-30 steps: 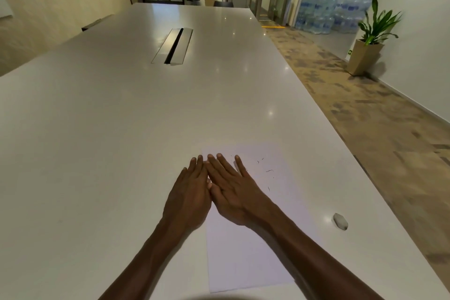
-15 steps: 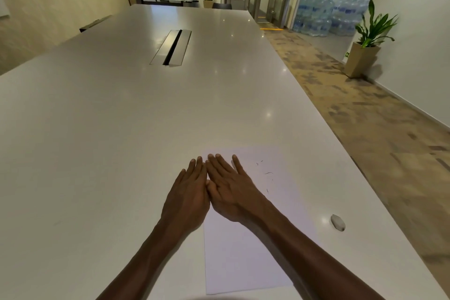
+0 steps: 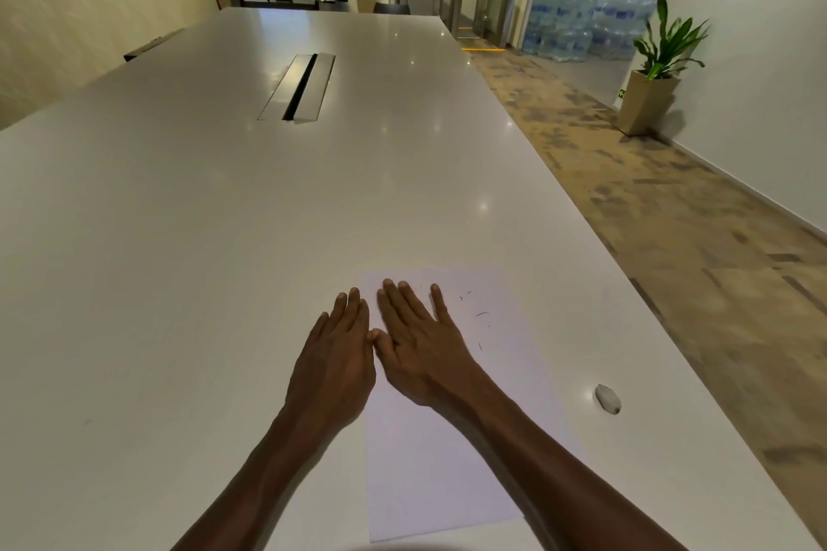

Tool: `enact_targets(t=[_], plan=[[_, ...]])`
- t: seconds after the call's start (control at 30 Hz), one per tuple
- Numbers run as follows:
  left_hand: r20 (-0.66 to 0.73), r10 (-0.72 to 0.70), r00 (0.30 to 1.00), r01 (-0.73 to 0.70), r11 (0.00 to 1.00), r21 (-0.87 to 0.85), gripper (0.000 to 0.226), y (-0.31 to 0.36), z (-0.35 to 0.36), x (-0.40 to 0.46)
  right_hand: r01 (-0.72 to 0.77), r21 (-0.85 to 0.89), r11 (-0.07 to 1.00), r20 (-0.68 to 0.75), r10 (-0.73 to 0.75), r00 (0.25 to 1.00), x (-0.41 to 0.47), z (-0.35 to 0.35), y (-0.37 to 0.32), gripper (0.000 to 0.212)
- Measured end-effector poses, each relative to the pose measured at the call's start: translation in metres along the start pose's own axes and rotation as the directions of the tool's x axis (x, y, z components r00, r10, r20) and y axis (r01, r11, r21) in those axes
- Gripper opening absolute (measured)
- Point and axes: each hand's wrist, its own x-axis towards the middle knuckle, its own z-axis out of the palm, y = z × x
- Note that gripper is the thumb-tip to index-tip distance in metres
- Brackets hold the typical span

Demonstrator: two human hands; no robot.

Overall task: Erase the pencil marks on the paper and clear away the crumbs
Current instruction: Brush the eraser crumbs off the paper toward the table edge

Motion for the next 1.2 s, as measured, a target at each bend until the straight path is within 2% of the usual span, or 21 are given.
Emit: enact_targets(t=[0.1,0.23,0.37,0.43,0.5,0.7,0.83,0.93,1.07,1.2], plan=[[-0.008,-0.008,1.0,0.008,0.999,0.033,0.048,0.004,-0.002,0.0,-0.111,-0.024,0.994,0.0,0.111,0.994,-0.005,-0.004,0.019,0.085],[0.009,-0.019,1.0,0.019,0.998,0.062,0.048,0.004,-0.002,0.0,-0.262,-0.054,0.963,-0.107,0.256,0.961,-0.014,-0.013,0.032,0.088],[0.033,-0.007,0.999,0.006,0.999,0.035,0.05,0.003,-0.001,0.002,-0.095,0.0,0.995,-0.106,0.094,0.99,-0.013,-0.015,0.006,0.074],[0.024,-0.001,1.0,0.0,1.0,0.007,0.054,0.002,-0.001,0.001,-0.017,0.016,1.0,-0.065,0.018,0.998,-0.008,-0.007,-0.004,0.076],[0.012,0.006,1.0,-0.006,1.0,0.004,0.059,0.0,0.001,0.001,-0.01,0.018,1.0,-0.035,0.011,0.999,-0.004,0.002,-0.005,0.082],[0.006,-0.02,1.0,0.02,0.997,0.073,0.048,0.003,0.0,0.002,-0.219,-0.024,0.975,-0.025,0.219,0.975,-0.012,-0.007,0.033,0.092],[0.035,-0.028,0.999,0.026,0.998,0.066,0.05,0.004,-0.001,0.002,-0.334,-0.063,0.94,-0.038,0.333,0.942,-0.026,-0.017,0.047,0.081],[0.027,-0.026,0.999,0.024,0.998,0.065,0.049,0.003,-0.002,0.002,-0.233,-0.008,0.972,-0.087,0.231,0.969,-0.028,-0.021,0.028,0.078],[0.044,-0.01,0.999,0.007,0.999,0.046,0.051,0.002,0.0,0.002,-0.027,0.044,0.999,-0.043,0.029,0.999,-0.022,-0.01,0.001,0.07],[0.021,-0.012,1.0,0.011,0.998,0.062,0.057,0.002,0.0,0.003,-0.033,0.02,0.999,-0.019,0.033,0.999,-0.02,0.0,0.013,0.083]])
